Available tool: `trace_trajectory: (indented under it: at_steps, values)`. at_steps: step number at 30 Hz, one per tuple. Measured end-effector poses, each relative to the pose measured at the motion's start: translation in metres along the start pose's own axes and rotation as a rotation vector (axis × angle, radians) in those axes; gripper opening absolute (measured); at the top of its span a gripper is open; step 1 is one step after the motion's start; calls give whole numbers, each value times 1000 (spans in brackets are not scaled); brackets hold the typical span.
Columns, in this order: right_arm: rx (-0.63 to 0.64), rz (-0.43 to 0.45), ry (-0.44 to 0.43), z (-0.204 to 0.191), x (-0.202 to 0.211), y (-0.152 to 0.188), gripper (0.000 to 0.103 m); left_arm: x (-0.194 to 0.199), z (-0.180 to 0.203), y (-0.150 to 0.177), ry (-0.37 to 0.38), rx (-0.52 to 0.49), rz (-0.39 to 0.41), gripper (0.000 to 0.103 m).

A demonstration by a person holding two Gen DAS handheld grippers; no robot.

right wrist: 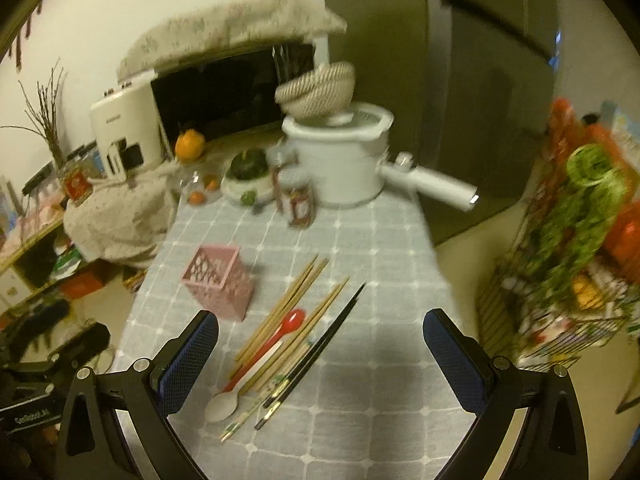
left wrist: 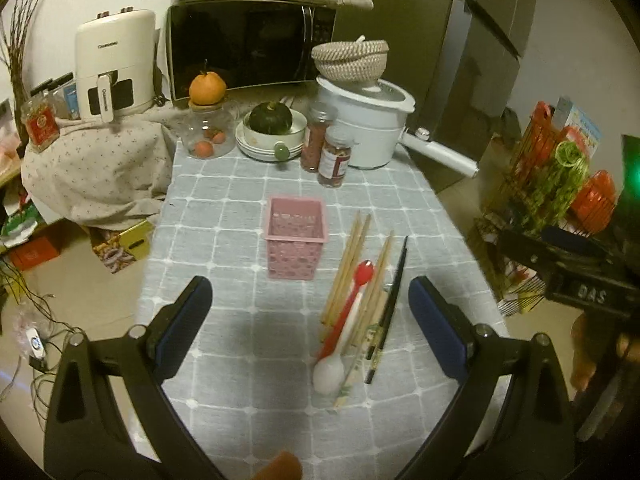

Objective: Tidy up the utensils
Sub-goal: 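Grasp a black chopstick with the left tool while the right tool grasps another black chopstick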

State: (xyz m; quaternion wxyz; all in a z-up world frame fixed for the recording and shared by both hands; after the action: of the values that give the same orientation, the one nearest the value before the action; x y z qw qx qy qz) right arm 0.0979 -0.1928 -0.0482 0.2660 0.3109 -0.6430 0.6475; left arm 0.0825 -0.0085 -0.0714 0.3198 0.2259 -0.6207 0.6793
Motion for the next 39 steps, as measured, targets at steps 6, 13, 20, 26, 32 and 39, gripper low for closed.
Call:
trace_trajectory:
  at_steps: [6,13,20,26,32,39]
  values:
    - [-5,-204,-17,13,-68,11,94,-35,6,8,84,-102,-143,98]
    - [-85,-434,-30,37,-160,43,64,-82,-1,32,223,-9,-303,98]
    - [-165,-566,-70,42,-211,73,57,-101,-4,47,245,-9,-378,98]
    - [-157,-566,-36,45,-224,74,54,-106,-10,48,248,3,-385,98]
    - [-91,-583,25,39,-218,77,52,-113,-17,52,210,-5,-390,97]
    - [-98,-601,41,22,-214,82,52,-115,-16,56,198,-32,-391,96]
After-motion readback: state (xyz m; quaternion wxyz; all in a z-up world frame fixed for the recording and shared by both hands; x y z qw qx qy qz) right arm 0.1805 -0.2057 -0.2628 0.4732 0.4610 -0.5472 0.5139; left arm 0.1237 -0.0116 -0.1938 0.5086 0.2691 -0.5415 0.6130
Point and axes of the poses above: each gripper's, at about its wrist camera, not at the fingertips, and x roughly against the way its jaws point, z to its right, y to its underside, the point moved 6 cm from there along -x, roughly the way its jaws point, and after that the axes turned 2 degrees about y, right-handed, at the moved point
